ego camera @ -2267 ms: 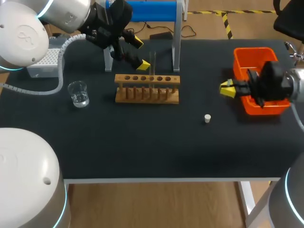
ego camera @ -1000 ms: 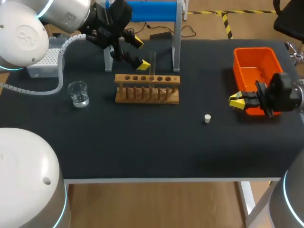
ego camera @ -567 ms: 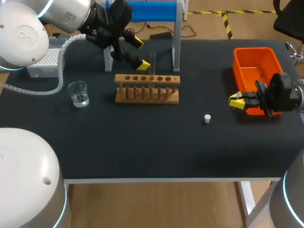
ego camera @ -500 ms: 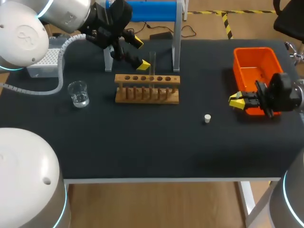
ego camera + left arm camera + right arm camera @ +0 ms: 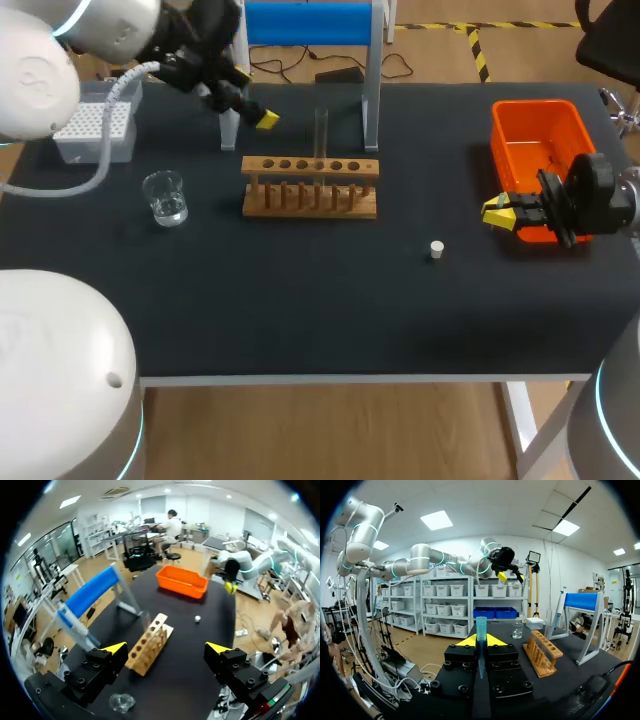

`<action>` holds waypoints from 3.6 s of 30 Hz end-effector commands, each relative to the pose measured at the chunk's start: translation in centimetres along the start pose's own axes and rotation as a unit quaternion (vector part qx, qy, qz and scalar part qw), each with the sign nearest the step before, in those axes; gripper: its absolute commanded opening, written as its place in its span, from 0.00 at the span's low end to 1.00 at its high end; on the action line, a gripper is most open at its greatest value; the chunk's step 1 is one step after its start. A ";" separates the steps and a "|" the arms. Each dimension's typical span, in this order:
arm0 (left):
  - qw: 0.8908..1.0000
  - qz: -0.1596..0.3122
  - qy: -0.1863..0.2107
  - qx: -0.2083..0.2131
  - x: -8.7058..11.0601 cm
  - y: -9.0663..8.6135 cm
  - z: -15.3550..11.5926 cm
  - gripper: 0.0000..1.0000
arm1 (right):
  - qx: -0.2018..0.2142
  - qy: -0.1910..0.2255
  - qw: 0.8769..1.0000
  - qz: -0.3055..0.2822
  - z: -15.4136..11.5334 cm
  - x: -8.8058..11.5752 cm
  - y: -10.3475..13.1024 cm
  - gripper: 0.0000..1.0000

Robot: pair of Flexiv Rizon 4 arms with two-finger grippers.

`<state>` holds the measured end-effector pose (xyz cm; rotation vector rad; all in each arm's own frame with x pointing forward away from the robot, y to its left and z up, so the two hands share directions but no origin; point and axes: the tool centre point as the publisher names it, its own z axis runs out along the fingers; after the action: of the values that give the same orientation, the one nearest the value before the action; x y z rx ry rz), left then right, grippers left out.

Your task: Invert the test tube, pick up the pipette, mount the tip to pipette, aspirate from beaker and dispense into the tube, eject the tip, return the pipette, and cap with the stopper.

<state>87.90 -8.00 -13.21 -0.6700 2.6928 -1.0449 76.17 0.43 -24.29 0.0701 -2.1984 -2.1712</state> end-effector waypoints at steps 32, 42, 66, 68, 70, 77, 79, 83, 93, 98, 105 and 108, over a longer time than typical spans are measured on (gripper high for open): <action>0.873 -0.314 -0.373 0.004 -14.1 4.4 -1.8 1.00 | 0.000 -0.001 1.000 0.000 0.0 0.1 0.0 0.00; 0.847 -0.340 -0.409 0.023 -15.2 4.6 0.4 1.00 | 0.000 -0.001 1.000 0.000 0.0 0.1 0.0 0.00; 0.850 -0.320 -0.401 0.121 -17.9 0.9 6.4 1.00 | 0.000 -0.001 1.000 0.000 0.0 0.1 0.0 0.00; 0.852 -0.317 -0.398 0.125 -18.1 0.5 7.2 1.00 | 0.000 -0.001 1.000 0.000 0.0 0.1 0.0 0.00; 0.853 -0.315 -0.398 0.127 -18.3 0.2 7.7 1.00 | 0.000 -0.001 1.000 0.000 0.0 0.1 0.0 0.00; 0.853 -0.306 -0.401 0.137 -19.3 -0.4 9.0 1.00 | 0.000 -0.001 1.000 0.000 0.0 0.1 0.0 0.00; 0.852 -0.304 -0.403 0.140 -19.7 -0.5 9.2 1.00 | 0.000 -0.001 1.000 0.000 0.0 0.1 0.0 0.00; 0.852 -0.297 -0.404 0.150 -20.2 -0.9 9.4 1.00 | 0.000 -0.001 1.000 0.000 0.0 0.1 0.0 0.00; 0.852 -0.286 -0.406 0.163 -21.6 -1.7 10.1 1.00 | 0.000 -0.001 1.000 0.000 0.0 0.1 0.0 0.00; 0.853 -0.282 -0.405 0.169 -22.4 -2.0 10.6 1.00 | 0.000 -0.001 1.000 0.000 0.0 0.1 0.0 0.00; 0.856 -0.279 -0.399 0.173 -23.7 -2.5 11.9 1.00 | 0.000 -0.001 1.000 0.000 0.0 0.1 0.0 0.00; 0.857 -0.277 -0.398 0.172 -24.2 -2.7 12.3 1.00 | 0.000 -0.001 1.000 0.000 0.0 0.1 0.0 0.00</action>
<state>112.77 -5.38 -20.03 -1.4518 1.5675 -0.9978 76.16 0.44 -24.29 0.0696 -2.1988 -2.1710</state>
